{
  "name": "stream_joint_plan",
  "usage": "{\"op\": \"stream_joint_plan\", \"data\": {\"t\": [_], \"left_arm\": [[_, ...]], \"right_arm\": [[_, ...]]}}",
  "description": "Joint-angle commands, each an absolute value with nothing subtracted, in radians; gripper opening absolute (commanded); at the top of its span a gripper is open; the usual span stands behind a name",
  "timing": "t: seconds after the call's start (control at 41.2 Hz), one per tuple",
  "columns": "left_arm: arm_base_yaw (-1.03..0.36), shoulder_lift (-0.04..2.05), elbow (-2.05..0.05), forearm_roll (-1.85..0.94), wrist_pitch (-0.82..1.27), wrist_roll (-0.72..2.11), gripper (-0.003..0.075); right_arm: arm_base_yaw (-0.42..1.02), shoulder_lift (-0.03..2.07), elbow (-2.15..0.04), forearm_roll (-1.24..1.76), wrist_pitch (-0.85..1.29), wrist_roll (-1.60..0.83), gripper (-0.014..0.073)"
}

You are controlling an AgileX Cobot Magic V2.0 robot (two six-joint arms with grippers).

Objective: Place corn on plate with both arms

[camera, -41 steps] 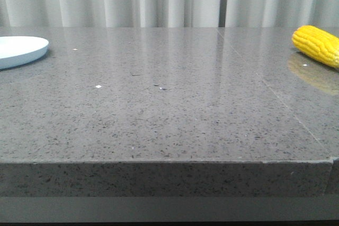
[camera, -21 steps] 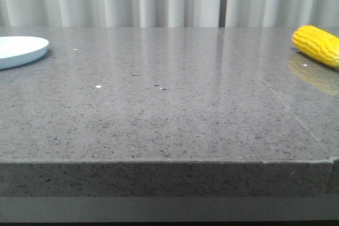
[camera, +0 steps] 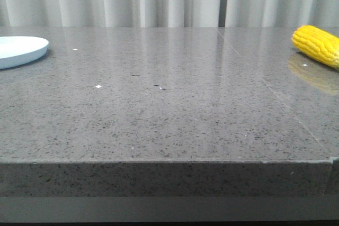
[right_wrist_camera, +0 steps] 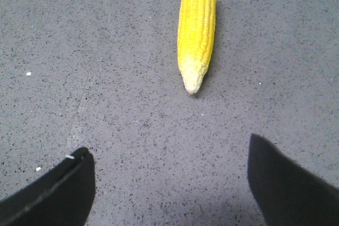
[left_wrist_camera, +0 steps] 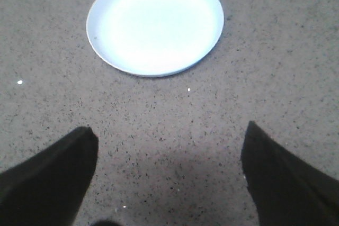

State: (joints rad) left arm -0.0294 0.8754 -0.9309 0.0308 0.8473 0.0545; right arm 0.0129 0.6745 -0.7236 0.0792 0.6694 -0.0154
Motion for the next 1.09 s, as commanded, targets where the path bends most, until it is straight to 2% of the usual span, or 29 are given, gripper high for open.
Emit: {"op": "stream_joint_plan", "data": {"t": [0.0,0.267,0.413,0.51,0.631,0.777,1.068], "left_arm": [[-0.028,0.963,-1.003,0.045,0.843,0.052,0.0505],[-0.026,1.180,-1.121,0.138,0.929,0.052,0.0493],[0.037,1.283,-1.189,0.123,0.938,0.052,0.0493],[0.120,1.347,-1.237,0.059,0.936,0.097,0.0493],[0.245,1.444,-1.312,-0.155,0.933,0.224,0.0493],[0.334,1.542,-1.385,-0.300,0.927,0.264,0.0493],[0.329,1.702,-1.521,-0.315,0.918,0.264,0.0493]], "right_arm": [[0.007,0.680,-0.753,0.069,0.599,-0.020,0.0613],[0.007,0.680,-0.753,0.069,0.599,-0.020,0.0613],[0.007,0.680,-0.753,0.069,0.599,-0.020,0.0613],[0.007,0.680,-0.753,0.069,0.599,-0.020,0.0613],[0.007,0.680,-0.753,0.069,0.599,-0.020,0.0613],[0.007,0.680,-0.753,0.069,0.599,-0.020,0.0613],[0.007,0.680,-0.753,0.069,0.599,-0.020,0.0613]]}}
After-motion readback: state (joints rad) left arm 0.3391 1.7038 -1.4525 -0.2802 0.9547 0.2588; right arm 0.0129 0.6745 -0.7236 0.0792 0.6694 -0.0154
